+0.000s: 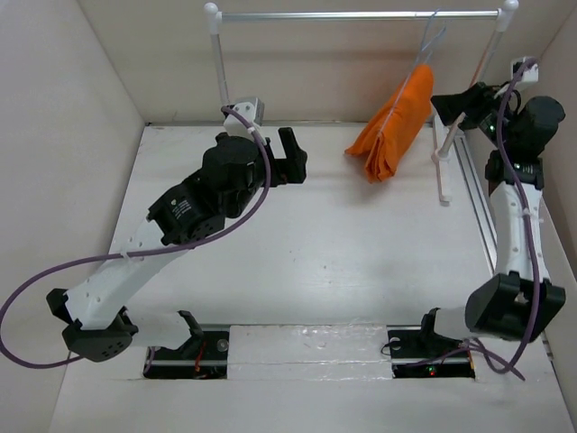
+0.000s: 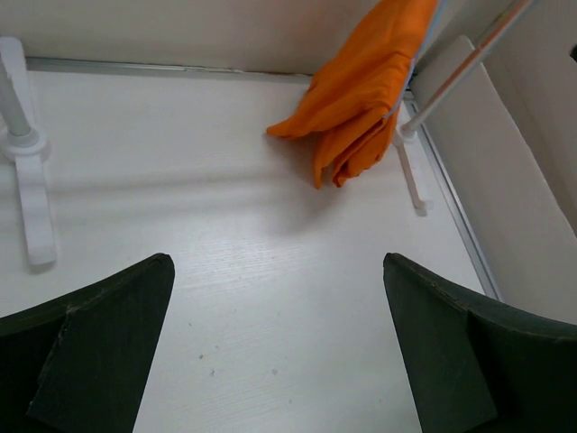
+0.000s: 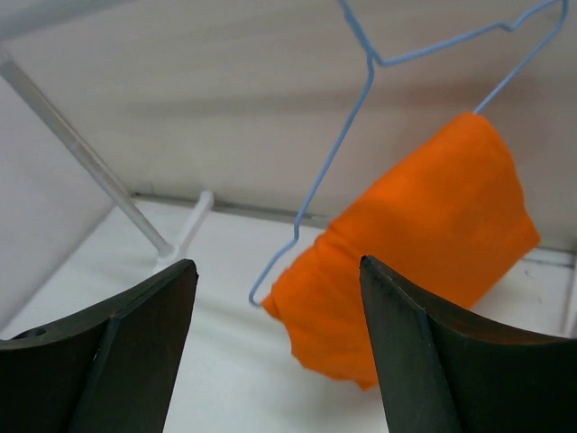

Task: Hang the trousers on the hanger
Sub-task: Reset both arms

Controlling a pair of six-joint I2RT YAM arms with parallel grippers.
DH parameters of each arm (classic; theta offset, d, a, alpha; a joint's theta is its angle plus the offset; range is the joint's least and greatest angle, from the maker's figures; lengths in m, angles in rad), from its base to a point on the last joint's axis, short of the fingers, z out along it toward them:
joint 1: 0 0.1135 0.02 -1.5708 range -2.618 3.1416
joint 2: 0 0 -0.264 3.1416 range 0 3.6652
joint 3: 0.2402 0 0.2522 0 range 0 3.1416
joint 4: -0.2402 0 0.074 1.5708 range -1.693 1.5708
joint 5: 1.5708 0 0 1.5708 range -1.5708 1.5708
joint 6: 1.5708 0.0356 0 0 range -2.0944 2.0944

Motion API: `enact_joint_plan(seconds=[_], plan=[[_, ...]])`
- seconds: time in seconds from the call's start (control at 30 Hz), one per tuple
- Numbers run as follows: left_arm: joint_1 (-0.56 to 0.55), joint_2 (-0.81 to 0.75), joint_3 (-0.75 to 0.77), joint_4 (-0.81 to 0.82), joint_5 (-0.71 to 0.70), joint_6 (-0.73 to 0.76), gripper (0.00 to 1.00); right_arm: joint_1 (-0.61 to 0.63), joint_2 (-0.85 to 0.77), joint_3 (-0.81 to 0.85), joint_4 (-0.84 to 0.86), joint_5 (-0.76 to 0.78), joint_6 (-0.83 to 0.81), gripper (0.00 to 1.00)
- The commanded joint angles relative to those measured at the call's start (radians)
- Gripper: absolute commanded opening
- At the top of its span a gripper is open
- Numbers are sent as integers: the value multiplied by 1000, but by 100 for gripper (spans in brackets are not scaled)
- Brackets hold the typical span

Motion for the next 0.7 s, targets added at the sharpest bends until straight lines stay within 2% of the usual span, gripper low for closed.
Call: enact_joint_plan(seconds=[0.0, 0.1, 0.13, 0.23, 0.27, 0.3, 0.37, 0.5, 0.67], plan=[[-2, 7, -8, -42, -67, 9, 99, 12, -139, -113, -167, 47, -221, 78], [-2, -31, -111, -25, -6, 7, 99, 56, -318, -235, -251, 92, -298, 76], [-2, -59, -140, -21, 6, -2, 99, 70, -416, -323, -276, 112, -317, 76], [-2, -120, -250, 16, 40, -22, 99, 108, -562, -486, -392, 178, -378, 76], [-2, -134, -301, 33, 69, -31, 99, 133, -625, -502, -499, 245, -387, 76], [-2, -148, -323, 50, 83, -34, 99, 163, -648, -511, -546, 289, -463, 75], [-2, -174, -375, 101, 133, -40, 99, 232, -740, -594, -590, 352, -479, 75], [-2, -180, -412, 144, 190, -55, 99, 243, -847, -694, -678, 370, -472, 75], [-2, -159, -421, 164, 225, -63, 99, 243, -894, -739, -744, 379, -478, 75]])
